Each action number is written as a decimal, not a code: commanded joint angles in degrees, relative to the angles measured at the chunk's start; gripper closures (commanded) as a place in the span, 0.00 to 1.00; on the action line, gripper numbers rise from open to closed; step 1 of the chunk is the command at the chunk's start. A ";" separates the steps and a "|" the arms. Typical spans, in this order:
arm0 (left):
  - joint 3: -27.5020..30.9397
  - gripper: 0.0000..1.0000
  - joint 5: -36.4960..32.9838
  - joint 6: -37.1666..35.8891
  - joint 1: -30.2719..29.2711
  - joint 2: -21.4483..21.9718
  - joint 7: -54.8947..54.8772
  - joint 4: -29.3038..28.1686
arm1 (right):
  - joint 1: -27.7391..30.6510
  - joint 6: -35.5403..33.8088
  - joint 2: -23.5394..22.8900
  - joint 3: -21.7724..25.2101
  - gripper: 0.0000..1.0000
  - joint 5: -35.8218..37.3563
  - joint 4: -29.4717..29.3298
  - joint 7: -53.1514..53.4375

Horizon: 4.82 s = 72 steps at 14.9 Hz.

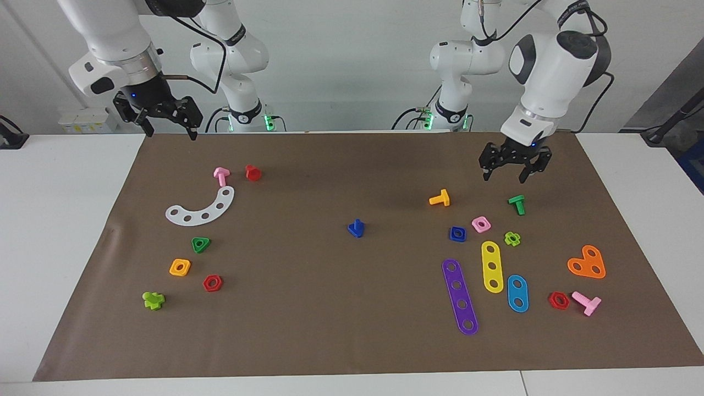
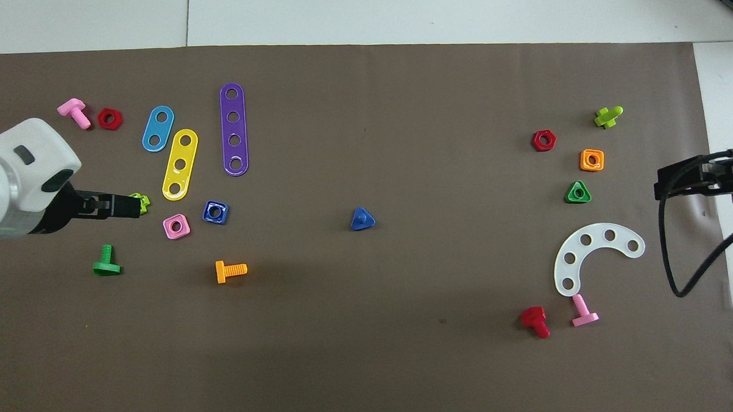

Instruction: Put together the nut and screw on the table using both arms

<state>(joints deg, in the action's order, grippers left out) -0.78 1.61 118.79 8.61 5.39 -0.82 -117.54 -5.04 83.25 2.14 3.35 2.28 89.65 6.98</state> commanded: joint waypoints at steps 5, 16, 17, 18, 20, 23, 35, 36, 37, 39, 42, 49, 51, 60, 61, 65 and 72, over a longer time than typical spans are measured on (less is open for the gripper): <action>0.52 0.04 0.59 18.22 1.85 -8.10 0.65 -6.83 | 1.08 -0.81 1.99 -0.10 0.00 -3.34 1.41 -1.71; 0.52 0.05 0.59 27.11 5.81 -18.83 -0.06 -6.83 | 1.35 0.60 3.31 -0.01 0.00 -0.18 3.87 -3.55; 0.52 0.05 0.59 26.93 5.81 -18.83 0.03 -6.83 | 1.43 0.68 3.40 -0.01 0.00 0.00 4.13 -3.64; 0.52 0.05 0.59 26.76 5.81 -18.83 0.64 -6.83 | 1.43 0.77 3.66 -0.01 0.00 0.09 4.57 -3.55; 0.61 0.25 0.59 26.49 5.55 -18.74 0.21 -6.83 | 1.43 1.56 4.18 -0.10 0.00 -0.09 5.62 -3.20; 0.61 0.50 0.59 24.91 5.11 -18.48 0.12 -6.74 | 1.43 1.56 4.63 -0.10 0.00 -0.88 5.01 -3.47; 1.05 1.00 -0.11 7.25 14.49 -22.34 22.05 17.07 | 1.08 1.56 4.71 -0.27 0.00 -0.97 4.84 -3.47; 1.05 1.00 -0.46 6.98 16.60 -22.61 24.96 17.86 | 1.08 1.56 4.63 -0.36 0.00 -0.97 4.84 -3.47; 1.05 1.00 -0.64 6.98 18.36 -22.70 27.69 18.13 | 1.08 1.56 4.63 -0.36 0.00 -0.97 4.84 -3.55; 1.05 1.00 -0.73 7.15 23.53 -24.79 35.41 19.44 | 1.08 1.56 4.63 -0.36 0.00 -0.97 4.84 -3.47; 1.05 1.00 -1.87 7.24 28.12 -28.06 43.43 23.67 | 1.08 1.56 4.63 -0.36 0.00 -0.97 4.84 -3.47; 0.96 0.99 -2.22 11.28 30.94 -27.97 44.06 18.05 | 1.08 1.56 4.63 -0.36 0.00 -0.97 4.84 -3.55; 0.96 0.98 -2.22 12.07 31.03 -27.80 44.24 16.91 | 1.08 1.56 4.63 -0.36 0.00 -0.97 4.84 -3.55; 0.96 0.95 -2.31 15.85 31.74 -27.45 44.24 13.66 | 1.08 1.56 4.63 -0.36 0.00 -0.97 4.84 -3.55; 0.96 0.94 -2.31 16.03 31.82 -27.36 44.24 13.39 | 1.08 1.56 4.63 -0.36 0.00 -0.97 4.92 -3.47; 0.96 0.92 -2.31 16.03 31.74 -27.36 43.89 13.39 | 1.08 1.56 4.63 -0.36 0.00 -0.97 4.84 -3.55; 0.87 0.00 -2.31 15.15 31.21 -26.83 43.54 14.18 | 1.08 1.56 4.63 -0.36 0.00 -0.97 4.84 -3.55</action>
<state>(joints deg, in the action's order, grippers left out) -0.59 0.55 133.58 39.44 -22.97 42.31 -102.31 -4.65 83.52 5.50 3.43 1.52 92.89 5.30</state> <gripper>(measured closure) 0.075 0.000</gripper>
